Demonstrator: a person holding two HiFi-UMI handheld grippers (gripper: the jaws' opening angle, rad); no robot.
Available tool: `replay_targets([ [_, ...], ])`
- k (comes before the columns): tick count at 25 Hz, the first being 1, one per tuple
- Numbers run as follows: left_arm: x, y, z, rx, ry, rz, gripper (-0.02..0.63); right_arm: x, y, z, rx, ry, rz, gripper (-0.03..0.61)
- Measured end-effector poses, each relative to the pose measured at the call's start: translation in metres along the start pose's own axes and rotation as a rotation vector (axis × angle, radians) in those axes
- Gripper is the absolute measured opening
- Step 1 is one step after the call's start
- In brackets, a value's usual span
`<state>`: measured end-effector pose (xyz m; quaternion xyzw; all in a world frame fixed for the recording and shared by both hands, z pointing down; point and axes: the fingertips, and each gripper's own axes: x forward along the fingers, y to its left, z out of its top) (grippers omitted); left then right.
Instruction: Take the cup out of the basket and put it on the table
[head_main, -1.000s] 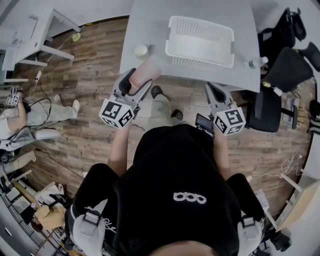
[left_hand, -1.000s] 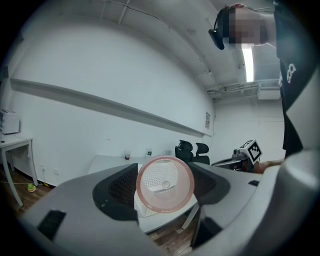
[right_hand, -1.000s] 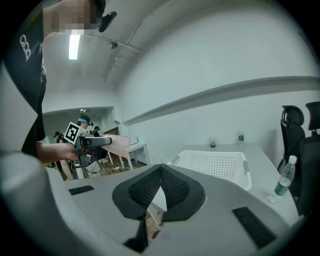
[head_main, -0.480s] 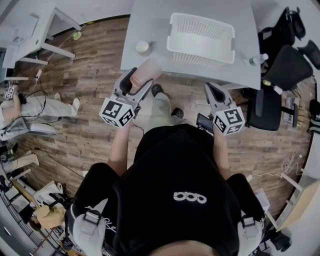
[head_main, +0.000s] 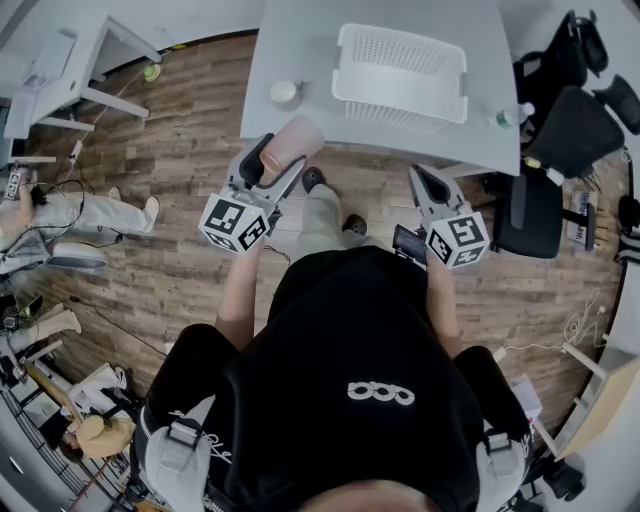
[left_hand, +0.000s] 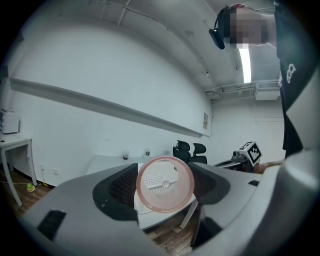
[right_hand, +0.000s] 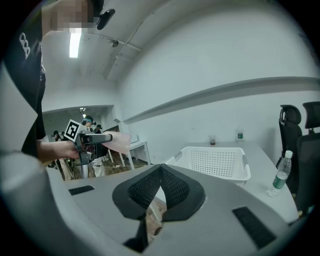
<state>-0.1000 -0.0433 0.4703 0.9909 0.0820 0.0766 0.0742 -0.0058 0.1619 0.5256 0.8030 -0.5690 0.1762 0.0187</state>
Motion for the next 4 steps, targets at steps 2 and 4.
replay_targets([
  [2,0.0006,-0.0007,0.0002,0.000,0.001,0.000,0.313,0.0002,-0.0006,0.0005,0.000,-0.001,0.001,0.025],
  [4,0.0007,-0.0011,0.0008,0.000,0.002,0.000,0.313,0.0004,-0.0009,0.0014,0.000,-0.002,0.002,0.025],
])
